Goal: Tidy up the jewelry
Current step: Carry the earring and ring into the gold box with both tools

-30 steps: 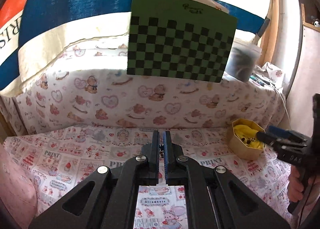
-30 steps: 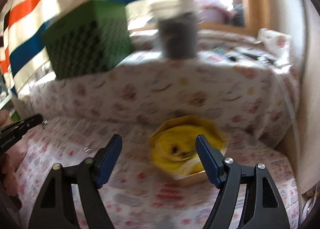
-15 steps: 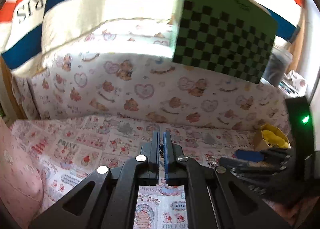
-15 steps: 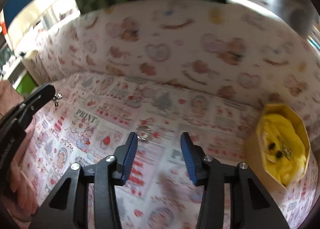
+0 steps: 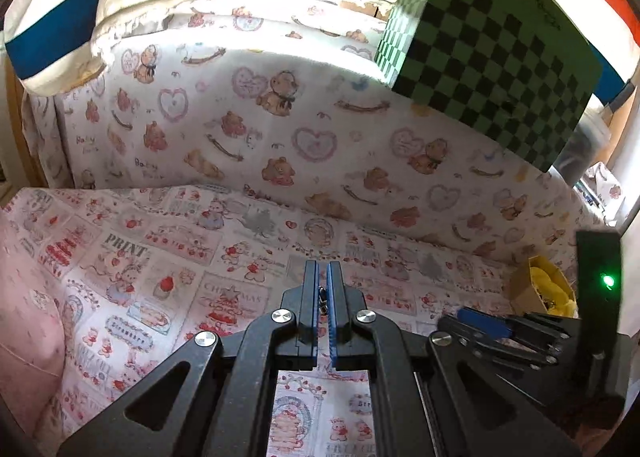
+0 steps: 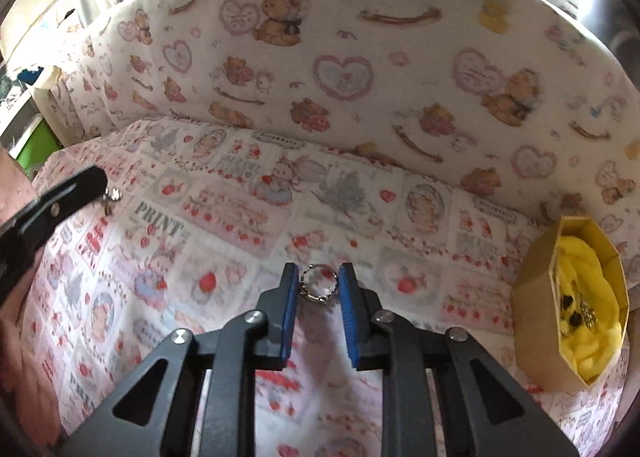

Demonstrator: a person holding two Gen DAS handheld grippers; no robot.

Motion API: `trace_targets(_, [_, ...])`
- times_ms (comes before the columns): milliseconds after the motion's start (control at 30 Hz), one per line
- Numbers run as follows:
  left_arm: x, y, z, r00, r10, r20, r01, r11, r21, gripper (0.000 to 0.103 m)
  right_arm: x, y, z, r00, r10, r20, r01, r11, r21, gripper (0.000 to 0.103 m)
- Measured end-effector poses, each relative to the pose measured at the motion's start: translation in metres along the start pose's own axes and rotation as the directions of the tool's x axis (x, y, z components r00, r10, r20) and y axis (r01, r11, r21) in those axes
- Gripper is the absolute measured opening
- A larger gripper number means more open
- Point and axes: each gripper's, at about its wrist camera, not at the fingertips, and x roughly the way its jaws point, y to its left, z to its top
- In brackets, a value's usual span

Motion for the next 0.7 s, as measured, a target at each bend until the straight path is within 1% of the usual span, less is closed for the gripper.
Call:
trace_targets(67, [-0.004,-0.002,-0.001,1.0,0.01,0.012,-0.01,1.0,0.016,0.003,-0.008,-0.005,-0.011,1.0,-0.007,0.011,0.007,1.0,-0.006,0.019])
trace_targets(133, [-0.005,-0.006,-0.002,1.0,0.002,0.015,-0.002,1.0,0.029,0.003,-0.015,-0.009,-0.021,1.0,-0.01,0.028,0.01,1.0,-0.008,0.019])
trace_targets(300, [-0.009,-0.018,-0.004,1.0,-0.001,0.026,-0.001,0.997,0.074,0.003,-0.038,-0.013,-0.043,0.995,-0.035,0.099,0.039,0.999,-0.035,0.019])
trace_targets(400, [-0.007,-0.021,-0.006,1.0,-0.024,0.004,0.023,0.997,0.073,0.003,-0.047,-0.021,-0.05,0.994,0.006,0.109,-0.003,0.999,-0.033,0.019])
trace_targets(467, [-0.005,-0.025,-0.007,1.0,-0.01,0.006,0.009,0.996,0.093,0.003,-0.054,-0.024,-0.056,0.991,-0.004,0.131,0.009,0.999,-0.035,0.019])
trace_targets(533, [-0.004,-0.027,-0.009,1.0,0.005,0.01,-0.006,0.994,0.109,0.003,-0.062,-0.027,-0.062,0.987,0.003,0.159,0.003,0.999,-0.038,0.019])
trace_targets(633, [-0.002,-0.029,-0.011,1.0,-0.002,0.002,0.002,0.993,0.115,0.003,-0.07,-0.031,-0.068,0.984,0.011,0.179,-0.006,0.999,-0.032,0.019])
trace_targets(700, [-0.003,-0.031,-0.011,1.0,-0.009,0.003,0.009,0.993,0.122,0.003,-0.072,-0.026,-0.071,0.982,0.027,0.187,-0.022,0.999,-0.026,0.019])
